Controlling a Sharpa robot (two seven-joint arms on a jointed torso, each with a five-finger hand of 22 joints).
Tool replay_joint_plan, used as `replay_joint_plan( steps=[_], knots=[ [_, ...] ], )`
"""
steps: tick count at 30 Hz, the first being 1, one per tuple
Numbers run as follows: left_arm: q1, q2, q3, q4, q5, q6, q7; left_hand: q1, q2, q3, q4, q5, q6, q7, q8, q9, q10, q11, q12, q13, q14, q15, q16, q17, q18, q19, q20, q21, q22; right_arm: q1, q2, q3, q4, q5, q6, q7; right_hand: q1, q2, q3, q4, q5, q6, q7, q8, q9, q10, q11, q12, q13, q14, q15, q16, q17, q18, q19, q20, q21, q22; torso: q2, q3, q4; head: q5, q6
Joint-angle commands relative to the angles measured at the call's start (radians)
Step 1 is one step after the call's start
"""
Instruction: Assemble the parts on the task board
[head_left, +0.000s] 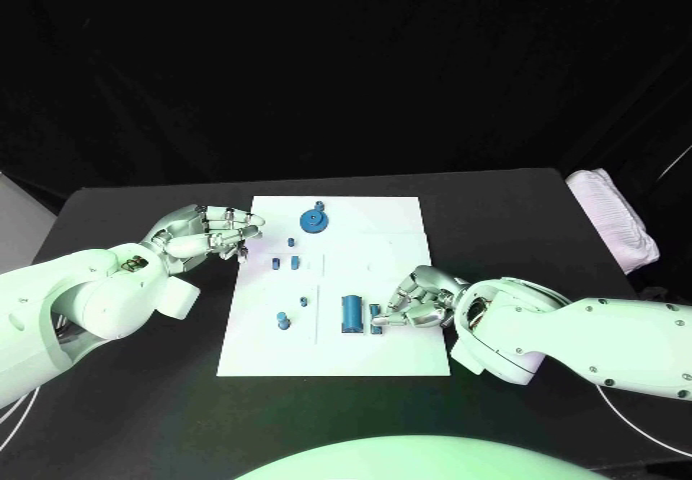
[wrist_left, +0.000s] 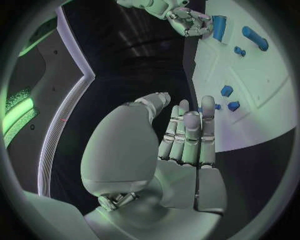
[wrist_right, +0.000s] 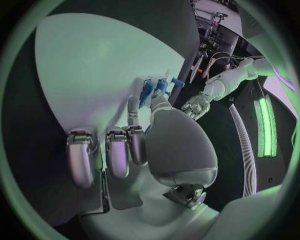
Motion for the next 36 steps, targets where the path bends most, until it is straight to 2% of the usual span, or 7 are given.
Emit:
replay_joint_plan(
  steps=[1, 12, 23, 36],
  knots=[
    [0.0, 0.002, 0.0, 0.001, -0.002, 0.015, 0.006, 0.002, 0.011, 0.001, 0.006, 0.002, -0.006, 0.0, 0.004, 0.001, -0.005, 0.0, 0.005, 0.001, -0.006, 0.002, 0.006, 0.0, 0.014, 0.004, 0.004, -0.003, 0.001, -0.003, -0.001, 0.0, 0.006, -0.024, 0.043, -0.003, 0.01, 0.0, -0.008, 0.002, 0.001, -0.006, -0.004, 0.003, 0.0, 0.079, -0.005, 0.002, 0.227, 0.104, -0.002, 0.004, 0.263, -0.007, 0.105, -0.007, 0.006, 0.263, 0.001, -0.0005, 0.0003, 0.0, 0.0],
    [0.0, 0.001, 0.0, 0.001, -0.002, 0.015, 0.006, 0.002, 0.011, 0.001, 0.006, 0.002, -0.006, 0.0, 0.004, 0.001, -0.005, 0.0, 0.005, 0.001, -0.006, 0.002, 0.006, 0.0, 0.014, 0.004, 0.004, -0.003, 0.001, -0.006, 0.0, 0.0, 0.001, -0.032, 0.052, -0.014, 0.012, 0.003, -0.009, 0.004, 0.002, -0.006, -0.004, 0.002, 0.0, 0.079, -0.005, 0.002, 0.227, 0.104, -0.002, 0.004, 0.263, -0.007, 0.105, -0.007, 0.006, 0.263, 0.001, -0.0005, 0.0008, 0.001, 0.0],
    [0.0, 0.001, 0.0, 0.002, -0.002, 0.015, 0.005, 0.002, 0.011, 0.001, 0.006, 0.002, -0.006, 0.0, 0.004, 0.001, -0.005, 0.0, 0.005, 0.001, -0.006, 0.002, 0.006, 0.0, 0.014, 0.004, 0.004, -0.003, 0.001, -0.007, 0.016, 0.0, -0.018, -0.078, 0.033, -0.053, 0.044, 0.024, -0.009, 0.004, 0.002, -0.005, -0.003, 0.001, -0.002, 0.079, -0.005, 0.003, 0.227, 0.104, -0.002, 0.004, 0.263, -0.007, 0.105, -0.006, 0.006, 0.263, 0.001, -0.0002, 0.001, 0.0, -0.001],
    [0.0, 0.0, 0.0, 0.001, -0.003, 0.016, 0.005, 0.004, 0.011, 0.002, 0.005, 0.002, -0.007, 0.0, 0.005, 0.001, -0.006, 0.0, 0.007, 0.002, -0.006, 0.001, 0.007, 0.0, 0.014, 0.004, 0.004, -0.003, 0.001, -0.008, 0.022, 0.0, -0.023, -0.074, 0.041, -0.053, 0.047, 0.024, -0.01, 0.004, 0.002, -0.005, -0.003, 0.0, -0.002, 0.079, -0.005, 0.004, 0.228, 0.104, -0.002, 0.004, 0.263, -0.007, 0.105, -0.006, 0.006, 0.263, 0.001, -0.0007, -0.0004, 0.0, 0.0]
  ],
)
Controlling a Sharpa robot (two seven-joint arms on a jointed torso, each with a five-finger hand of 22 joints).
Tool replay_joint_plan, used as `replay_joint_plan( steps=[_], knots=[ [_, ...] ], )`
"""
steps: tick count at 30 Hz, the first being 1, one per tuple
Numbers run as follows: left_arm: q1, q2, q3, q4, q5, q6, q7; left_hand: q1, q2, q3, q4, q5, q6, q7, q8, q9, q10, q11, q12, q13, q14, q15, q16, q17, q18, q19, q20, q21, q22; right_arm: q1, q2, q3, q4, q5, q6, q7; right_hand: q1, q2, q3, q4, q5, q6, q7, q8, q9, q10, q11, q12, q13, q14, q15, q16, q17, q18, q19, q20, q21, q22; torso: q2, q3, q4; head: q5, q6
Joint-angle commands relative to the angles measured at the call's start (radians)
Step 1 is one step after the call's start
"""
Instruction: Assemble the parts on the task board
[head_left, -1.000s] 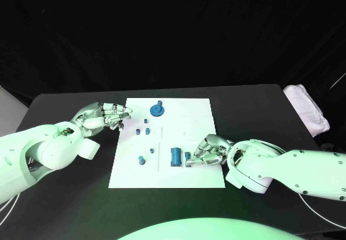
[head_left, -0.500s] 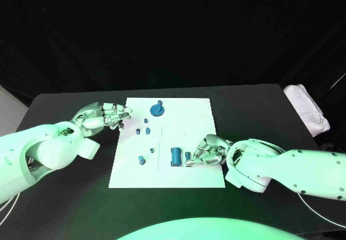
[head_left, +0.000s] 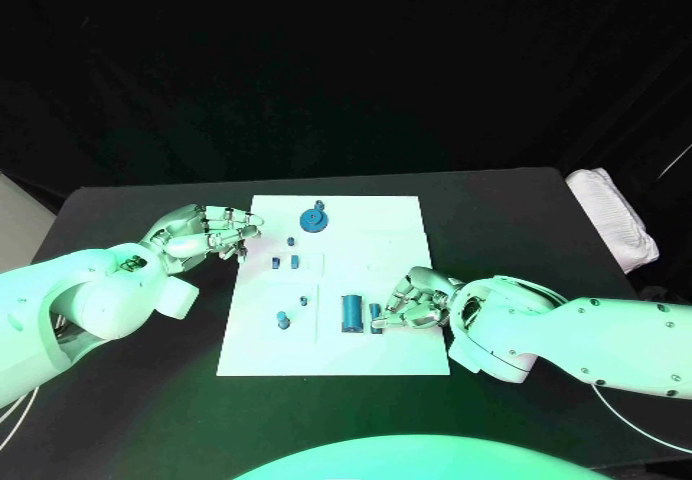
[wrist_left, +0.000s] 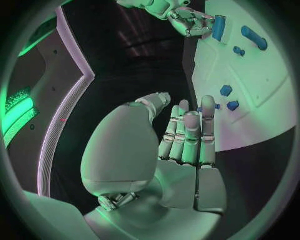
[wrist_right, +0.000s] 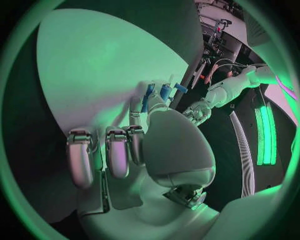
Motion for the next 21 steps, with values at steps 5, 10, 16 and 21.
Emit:
replay_joint_plan(
  steps=[5, 10, 16, 21],
  knots=[
    [0.0, 0.001, 0.001, 0.001, -0.003, 0.016, 0.006, 0.0, 0.007, 0.002, 0.005, 0.002, -0.007, 0.0, 0.005, 0.001, -0.007, 0.0, 0.007, 0.001, -0.006, 0.001, 0.007, -0.001, 0.014, 0.004, 0.004, -0.003, 0.001, -0.004, -0.001, -0.003, 0.002, -0.006, 0.001, -0.011, 0.001, -0.009, -0.012, 0.004, 0.002, -0.007, -0.001, -0.003, -0.005, 0.079, -0.004, 0.004, 0.228, 0.104, -0.002, 0.004, 0.263, -0.007, 0.105, -0.006, 0.006, 0.263, 0.0, 0.0002, 0.0006, 0.0, 0.003],
    [0.0, 0.001, 0.001, 0.0, -0.002, 0.015, 0.007, 0.001, 0.007, 0.002, 0.005, 0.001, -0.007, 0.0, 0.006, 0.001, -0.007, 0.0, 0.008, 0.001, -0.007, 0.001, 0.007, -0.001, 0.014, 0.004, 0.003, -0.003, 0.001, -0.004, -0.01, -0.002, 0.021, 0.019, -0.039, 0.007, -0.029, -0.008, -0.039, 0.009, 0.002, -0.005, -0.001, -0.004, -0.006, 0.079, -0.004, 0.002, 0.227, 0.104, -0.001, 0.004, 0.263, -0.007, 0.105, -0.006, 0.006, 0.263, 0.0, 0.0007, 0.0001, 0.001, 0.007],
    [0.0, 0.004, 0.0, -0.002, -0.002, 0.014, 0.008, 0.001, 0.007, 0.002, 0.005, 0.001, -0.007, 0.0, 0.006, 0.001, -0.007, 0.0, 0.008, 0.001, -0.007, 0.001, 0.007, -0.001, 0.014, 0.004, 0.003, -0.003, 0.001, 0.009, -0.033, 0.004, 0.039, 0.064, -0.096, 0.049, -0.094, 0.001, -0.089, 0.011, 0.002, -0.011, 0.001, -0.004, -0.006, 0.075, -0.002, -0.009, 0.223, 0.102, 0.0, -0.001, 0.254, -0.007, 0.105, -0.005, 0.006, 0.263, -0.005, -0.0018, -0.0026, -0.001, 0.015],
    [-0.001, 0.011, 0.0, -0.008, 0.0, 0.015, 0.009, 0.0, 0.007, 0.002, 0.005, 0.001, -0.007, 0.0, 0.006, 0.001, -0.008, 0.001, 0.008, 0.001, -0.008, 0.002, 0.007, -0.003, 0.014, 0.004, 0.004, -0.003, 0.002, 0.03, -0.045, 0.009, 0.031, 0.084, -0.118, 0.073, -0.1, 0.025, -0.098, 0.006, 0.004, -0.012, 0.0, -0.003, -0.004, 0.076, -0.002, -0.006, 0.224, 0.103, 0.0, 0.0, 0.256, -0.007, 0.105, -0.004, 0.006, 0.263, -0.01, -0.004, -0.0032, -0.002, 0.019]
  ],
)
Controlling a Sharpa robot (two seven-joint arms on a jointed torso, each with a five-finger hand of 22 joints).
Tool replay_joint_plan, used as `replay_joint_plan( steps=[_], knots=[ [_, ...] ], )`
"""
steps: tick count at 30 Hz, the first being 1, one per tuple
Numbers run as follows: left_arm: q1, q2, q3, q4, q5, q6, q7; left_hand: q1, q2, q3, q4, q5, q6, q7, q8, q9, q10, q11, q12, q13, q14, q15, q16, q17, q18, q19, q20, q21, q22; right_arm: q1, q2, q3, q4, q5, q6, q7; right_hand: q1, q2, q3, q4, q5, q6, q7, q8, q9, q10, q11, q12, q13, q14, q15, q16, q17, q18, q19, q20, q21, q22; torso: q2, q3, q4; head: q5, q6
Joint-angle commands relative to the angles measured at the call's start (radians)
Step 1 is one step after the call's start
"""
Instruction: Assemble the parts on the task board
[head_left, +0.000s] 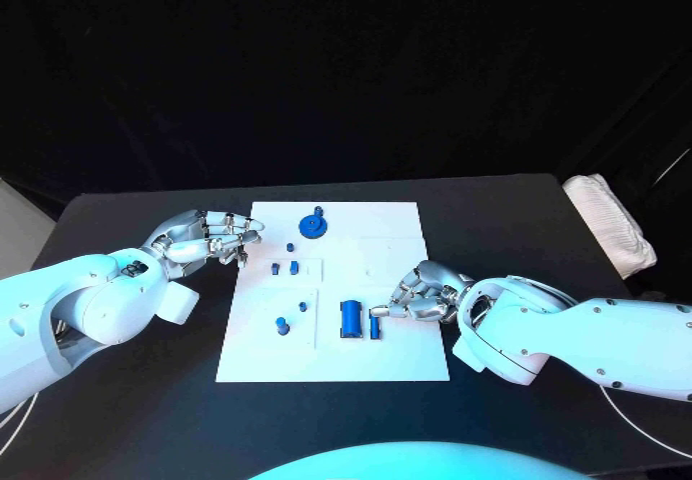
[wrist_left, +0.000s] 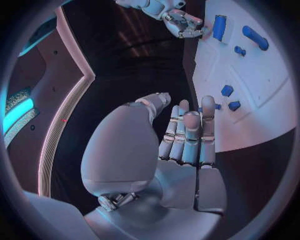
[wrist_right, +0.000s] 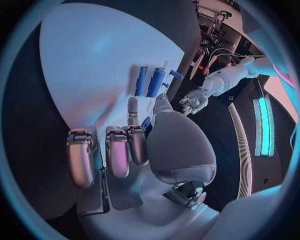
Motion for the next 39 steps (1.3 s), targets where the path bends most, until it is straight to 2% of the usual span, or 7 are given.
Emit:
replay_joint_plan(
  steps=[1, 6, 9, 13, 20, 25, 39],
  knots=[
    [-0.001, 0.006, 0.0, -0.002, 0.001, 0.015, 0.01, 0.0, 0.007, 0.002, 0.005, 0.001, -0.007, 0.0, 0.006, 0.001, -0.008, 0.001, 0.004, 0.001, -0.008, 0.002, 0.007, -0.003, 0.014, 0.004, 0.004, -0.003, 0.002, 0.009, -0.001, 0.001, -0.009, 0.036, -0.045, 0.048, 0.013, 0.016, -0.004, -0.007, 0.004, -0.004, -0.002, 0.004, 0.002, 0.076, -0.003, 0.002, 0.225, 0.103, 0.0, 0.001, 0.257, -0.007, 0.105, -0.004, 0.006, 0.263, -0.007, -0.0026, -0.0011, 0.0, 0.003],
    [-0.002, 0.009, 0.0, -0.004, 0.002, 0.016, 0.01, 0.0, 0.007, 0.002, 0.005, 0.001, -0.007, 0.0, 0.006, 0.001, -0.008, 0.001, 0.004, 0.001, -0.008, 0.002, 0.007, -0.003, 0.014, 0.004, 0.004, -0.003, 0.002, 0.016, 0.006, 0.002, -0.028, 0.032, -0.046, 0.047, 0.065, 0.032, -0.003, -0.016, 0.004, -0.006, -0.003, 0.005, 0.002, 0.077, -0.003, 0.005, 0.226, 0.103, -0.001, 0.002, 0.259, -0.007, 0.105, -0.005, 0.006, 0.263, -0.009, -0.0022, 0.0019, 0.0, 0.002],
    [-0.003, 0.01, 0.0, -0.004, 0.002, 0.016, 0.011, 0.0, 0.007, 0.002, 0.005, 0.001, -0.007, 0.0, 0.006, 0.001, -0.008, 0.001, 0.004, 0.001, -0.008, 0.002, 0.007, -0.003, 0.014, 0.004, 0.004, -0.003, 0.002, 0.018, 0.017, 0.003, -0.039, 0.016, -0.041, 0.04, 0.099, 0.036, 0.004, -0.021, 0.006, -0.006, -0.003, 0.004, 0.001, 0.078, -0.004, 0.008, 0.227, 0.104, -0.001, 0.003, 0.261, -0.007, 0.105, -0.006, 0.006, 0.263, -0.008, -0.0024, 0.0, 0.0, 0.001],
    [-0.004, 0.01, -0.001, -0.004, 0.003, 0.016, 0.011, 0.0, 0.007, 0.002, 0.005, 0.001, -0.007, 0.0, 0.006, 0.001, -0.008, 0.001, 0.004, 0.001, -0.008, 0.002, 0.007, -0.003, 0.014, 0.004, 0.004, -0.003, 0.002, 0.018, 0.033, 0.002, -0.049, -0.018, -0.019, 0.019, 0.148, 0.02, 0.025, -0.029, 0.007, -0.004, -0.004, 0.002, -0.002, 0.078, -0.005, 0.009, 0.227, 0.104, -0.002, 0.004, 0.262, -0.007, 0.105, -0.006, 0.006, 0.263, -0.007, -0.0027, 0.0, 0.001, -0.001],
    [-0.004, 0.009, -0.001, -0.003, 0.003, 0.016, 0.01, 0.0, 0.007, 0.002, 0.005, 0.001, -0.007, 0.0, 0.006, 0.001, -0.008, 0.001, 0.004, 0.001, -0.008, 0.002, 0.007, -0.003, 0.014, 0.004, 0.004, -0.003, 0.002, 0.008, 0.051, 0.001, -0.055, -0.069, 0.027, -0.02, 0.183, -0.019, 0.055, -0.023, 0.007, 0.009, -0.007, 0.003, -0.005, 0.077, -0.007, 0.005, 0.226, 0.104, -0.004, 0.004, 0.262, -0.007, 0.105, -0.008, 0.006, 0.263, -0.006, -0.0036, -0.0003, 0.002, -0.006],
    [-0.004, 0.008, -0.001, -0.002, 0.003, 0.017, 0.01, 0.0, 0.007, 0.002, 0.005, 0.001, -0.007, 0.0, 0.006, 0.001, -0.008, 0.001, 0.004, 0.001, -0.008, 0.002, 0.007, -0.003, 0.014, 0.004, 0.004, -0.003, 0.002, -0.002, 0.068, 0.001, -0.064, -0.094, 0.031, -0.042, 0.201, -0.037, 0.085, -0.01, 0.008, 0.035, -0.018, 0.019, -0.001, 0.078, -0.016, 0.006, 0.226, 0.104, -0.01, 0.004, 0.263, -0.007, 0.105, -0.012, 0.006, 0.263, -0.007, -0.0042, 0.0004, 0.003, -0.009],
    [-0.004, 0.005, -0.001, 0.0, 0.003, 0.018, 0.009, 0.0, 0.007, 0.002, 0.005, 0.001, -0.007, 0.0, 0.006, 0.001, -0.008, 0.001, 0.004, 0.001, -0.008, 0.002, 0.007, -0.003, 0.014, 0.004, 0.004, -0.003, 0.002, -0.015, 0.096, 0.0, -0.072, -0.154, 0.005, -0.087, 0.204, -0.043, 0.101, -0.006, 0.007, 0.05, -0.026, 0.034, 0.004, 0.08, -0.022, 0.011, 0.228, 0.104, -0.016, 0.004, 0.263, -0.007, 0.105, -0.017, 0.006, 0.263, -0.007, -0.0038, 0.0009, 0.004, -0.013]
  ],
)
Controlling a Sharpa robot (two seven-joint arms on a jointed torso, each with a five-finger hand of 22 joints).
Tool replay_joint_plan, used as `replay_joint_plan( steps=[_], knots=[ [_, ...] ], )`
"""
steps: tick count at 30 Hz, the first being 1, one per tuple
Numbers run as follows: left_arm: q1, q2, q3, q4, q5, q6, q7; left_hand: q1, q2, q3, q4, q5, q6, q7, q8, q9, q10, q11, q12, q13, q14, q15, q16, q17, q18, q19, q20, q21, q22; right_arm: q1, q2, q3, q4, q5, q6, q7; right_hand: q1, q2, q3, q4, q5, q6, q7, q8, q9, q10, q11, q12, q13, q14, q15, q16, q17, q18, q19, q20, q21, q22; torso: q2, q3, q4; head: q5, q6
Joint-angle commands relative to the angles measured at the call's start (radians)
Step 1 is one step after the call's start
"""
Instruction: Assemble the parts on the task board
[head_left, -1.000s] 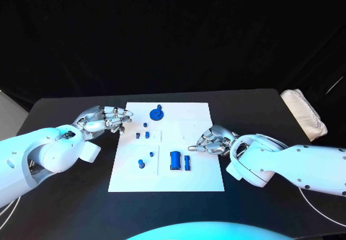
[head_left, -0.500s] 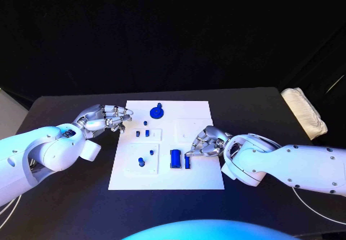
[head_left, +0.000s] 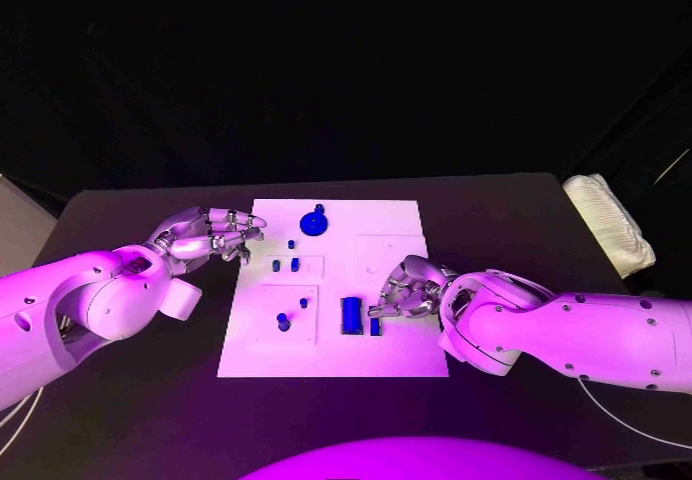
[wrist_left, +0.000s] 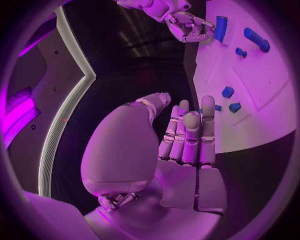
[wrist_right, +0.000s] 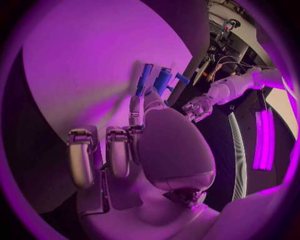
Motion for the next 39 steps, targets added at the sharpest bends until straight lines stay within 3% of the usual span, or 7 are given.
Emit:
replay_joint_plan(
  steps=[1, 15, 23, 26, 30, 32, 39],
  knots=[
    [-0.001, 0.0, 0.0, 0.003, 0.002, 0.017, 0.008, 0.0, 0.007, 0.002, 0.005, 0.001, -0.007, 0.0, 0.006, 0.001, -0.008, 0.001, 0.004, 0.002, -0.008, 0.002, 0.007, -0.001, 0.014, 0.004, 0.004, -0.003, 0.002, -0.003, 0.003, 0.0, -0.002, -0.052, 0.0, -0.031, 0.006, -0.006, 0.007, 0.0, 0.003, 0.008, 0.0, 0.005, 0.0, 0.08, -0.004, 0.006, 0.228, 0.104, -0.008, 0.004, 0.263, -0.007, 0.105, -0.009, 0.006, 0.263, 0.001, 0.0, 0.0004, 0.001, 0.0],
    [-0.001, -0.003, 0.0, 0.004, 0.002, 0.017, 0.006, 0.0, 0.007, 0.002, 0.005, 0.001, -0.007, 0.0, 0.006, 0.001, -0.008, 0.001, 0.004, 0.002, -0.008, 0.002, 0.007, -0.001, 0.014, 0.004, 0.004, -0.003, 0.002, -0.005, -0.006, 0.0, 0.012, -0.077, -0.014, -0.027, 0.005, -0.006, 0.012, 0.0, 0.003, 0.01, -0.002, 0.009, 0.002, 0.08, -0.006, 0.007, 0.228, 0.104, -0.01, 0.004, 0.263, -0.007, 0.105, -0.011, 0.006, 0.263, 0.0, 0.0011, 0.0002, 0.003, 0.001],
    [-0.001, -0.002, 0.0, 0.0, 0.002, 0.017, 0.008, 0.0, 0.007, 0.002, 0.005, 0.001, -0.007, 0.0, 0.006, 0.001, -0.008, 0.001, 0.004, 0.002, -0.008, 0.002, 0.007, -0.001, 0.014, 0.004, 0.004, -0.003, 0.002, -0.005, -0.03, 0.0, 0.039, -0.013, -0.056, 0.043, -0.068, -0.024, 0.016, 0.005, 0.003, 0.002, 0.001, 0.02, 0.006, 0.078, -0.004, -0.001, 0.225, 0.104, -0.01, 0.004, 0.263, -0.007, 0.105, -0.013, 0.006, 0.263, -0.002, 0.0008, 0.0006, 0.0, 0.005],
    [-0.001, 0.0, 0.0, -0.002, 0.006, 0.012, 0.011, 0.0, 0.006, 0.001, 0.006, 0.001, -0.007, 0.0, 0.008, 0.001, -0.01, 0.001, 0.007, 0.002, -0.009, 0.002, 0.007, -0.004, 0.014, 0.004, 0.004, -0.004, 0.002, 0.001, -0.037, 0.001, 0.034, 0.117, -0.1, 0.151, -0.125, -0.007, 0.004, 0.002, 0.0, -0.043, 0.016, 0.007, 0.001, 0.069, 0.008, -0.027, 0.216, 0.098, -0.001, -0.009, 0.239, -0.007, 0.105, -0.008, 0.006, 0.263, -0.003, -0.0009, 0.0003, -0.002, 0.007],
    [-0.001, 0.006, -0.003, -0.006, 0.024, -0.007, 0.034, -0.001, 0.002, 0.0, 0.008, 0.001, -0.006, -0.002, 0.014, 0.002, -0.021, 0.002, 0.009, 0.001, -0.079, 0.004, -0.017, -0.092, 0.013, -0.009, 0.006, -0.013, 0.0, 0.018, -0.035, 0.003, -0.008, 0.382, -0.118, 0.352, -0.088, 0.015, -0.008, -0.007, 0.0, -0.118, 0.046, -0.027, -0.011, 0.051, 0.034, -0.068, 0.202, 0.092, 0.021, -0.023, 0.215, 0.001, 0.094, 0.011, -0.032, 0.252, -0.006, -0.0021, -0.0002, -0.003, 0.018],
    [-0.003, 0.011, -0.004, -0.008, 0.041, -0.026, 0.055, -0.002, 0.0, 0.002, 0.013, 0.002, -0.01, 0.0, 0.021, 0.002, -0.038, 0.007, 0.005, -0.007, -0.158, 0.01, -0.067, -0.153, 0.011, -0.044, 0.011, -0.045, -0.013, 0.031, -0.026, 0.005, -0.053, 0.515, -0.097, 0.451, -0.051, 0.025, -0.008, -0.015, -0.001, -0.14, 0.057, -0.038, -0.015, 0.034, 0.044, -0.106, 0.188, 0.088, 0.03, -0.032, 0.199, 0.011, 0.079, 0.021, -0.081, 0.238, -0.011, -0.0044, -0.0022, -0.002, 0.026],
    [-0.007, 0.046, -0.005, -0.043, 0.106, -0.104, 0.148, 0.002, -0.003, 0.002, 0.026, 0.0, -0.025, 0.006, 0.038, 0.002, -0.047, 0.017, -0.006, -0.045, -0.24, 0.025, -0.236, -0.241, 0.011, -0.1, 0.032, -0.182, -0.09, 0.064, 0.015, 0.019, -0.225, 0.767, -0.04, 0.648, 0.021, 0.041, -0.02, -0.027, 0.0, -0.177, 0.079, -0.047, -0.016, -0.063, 0.066, -0.273, 0.121, 0.048, 0.051, -0.099, 0.094, 0.053, 0.004, 0.043, -0.299, 0.174, -0.026, -0.0157, -0.0064, 0.008, 0.052]
  ],
)
